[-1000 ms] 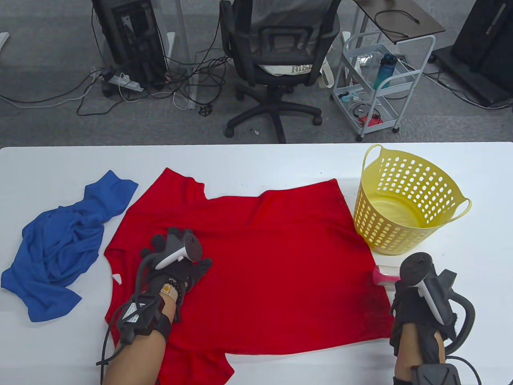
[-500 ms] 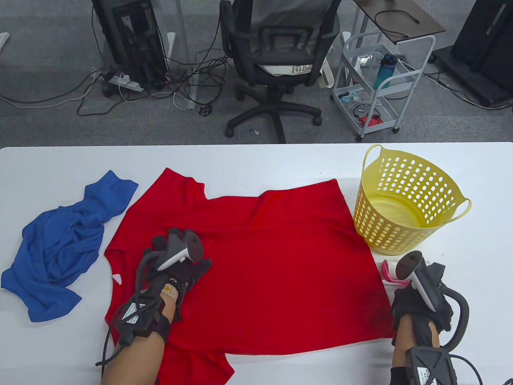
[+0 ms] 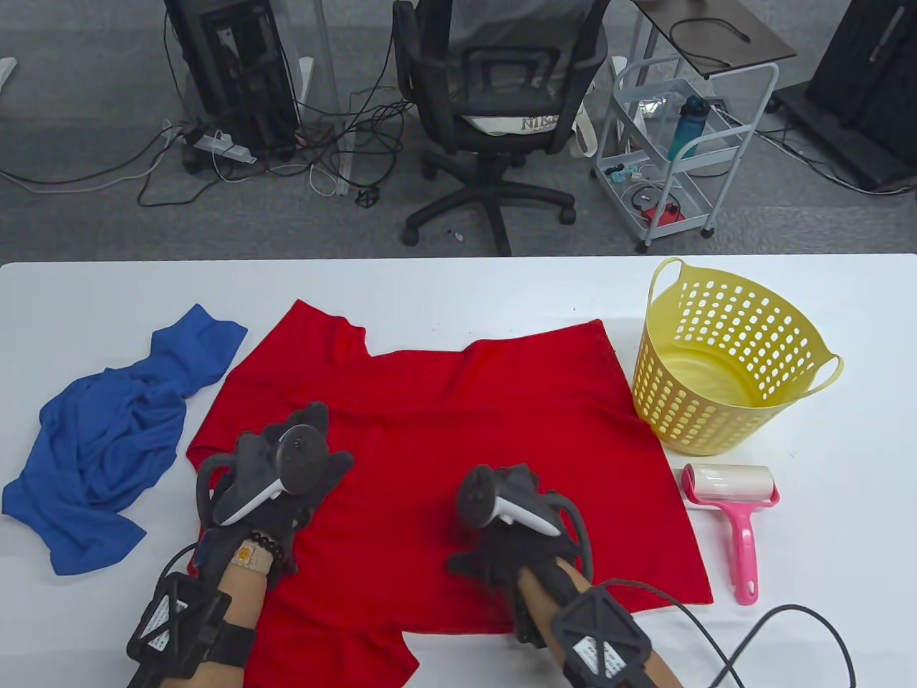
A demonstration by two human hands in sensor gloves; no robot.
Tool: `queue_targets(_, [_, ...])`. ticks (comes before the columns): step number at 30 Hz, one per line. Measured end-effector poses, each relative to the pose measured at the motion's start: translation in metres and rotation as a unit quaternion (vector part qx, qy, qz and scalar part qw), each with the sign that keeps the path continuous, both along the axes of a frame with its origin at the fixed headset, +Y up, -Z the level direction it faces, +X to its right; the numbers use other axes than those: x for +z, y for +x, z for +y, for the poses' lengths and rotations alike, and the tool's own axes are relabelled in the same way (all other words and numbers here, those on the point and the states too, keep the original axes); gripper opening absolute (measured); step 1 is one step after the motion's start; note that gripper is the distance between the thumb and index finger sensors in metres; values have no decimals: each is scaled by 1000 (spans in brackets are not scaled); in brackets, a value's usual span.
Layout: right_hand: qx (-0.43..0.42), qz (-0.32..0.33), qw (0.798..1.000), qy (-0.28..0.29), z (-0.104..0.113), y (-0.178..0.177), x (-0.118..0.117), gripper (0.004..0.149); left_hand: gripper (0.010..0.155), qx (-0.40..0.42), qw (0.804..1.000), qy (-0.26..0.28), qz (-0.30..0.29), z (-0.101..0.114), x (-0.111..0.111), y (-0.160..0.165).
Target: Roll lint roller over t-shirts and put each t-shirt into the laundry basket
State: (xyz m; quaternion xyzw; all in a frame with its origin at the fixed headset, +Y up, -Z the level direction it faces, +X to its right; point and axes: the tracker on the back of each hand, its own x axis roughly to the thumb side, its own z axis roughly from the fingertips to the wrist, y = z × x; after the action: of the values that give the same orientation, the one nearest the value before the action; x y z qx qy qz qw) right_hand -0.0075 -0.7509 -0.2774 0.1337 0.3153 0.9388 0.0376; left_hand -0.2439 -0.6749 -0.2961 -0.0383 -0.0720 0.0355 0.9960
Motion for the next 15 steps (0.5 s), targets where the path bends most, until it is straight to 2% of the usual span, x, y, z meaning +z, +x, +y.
queue_targets(1, [17, 4, 1000, 21, 0, -16, -5, 105, 83, 11, 1000, 10, 3, -1, 3, -4])
queue_targets(4, [45, -12, 998, 38, -7, -43, -17, 108, 83, 24, 1000, 6, 9, -5, 4, -13])
queue_targets(7, [60, -16, 998, -10, -23, -61, -22, 108, 82, 20, 1000, 0, 24, -10, 1, -27])
queue_targets(8, [67, -24, 997, -13, -22, -62, -23, 107, 82, 19, 999, -1, 28, -12, 1, -31])
queue_targets(9, [77, -18, 997, 17, -17, -61, -23, 106, 82, 15, 999, -6, 35, -15, 0, -37])
queue_targets(10, [85, 4, 992, 88, -12, -60, -24, 102, 82, 10, 999, -12, 40, -19, 0, -42])
queue_targets(13, [55, 11, 966, 251, 0, -52, -18, 71, 82, -4, 998, -26, 49, -26, -2, -51])
queue_targets(15, [26, 5, 963, 267, 3, -45, -15, 46, 81, -8, 998, -38, 50, -32, -4, -53])
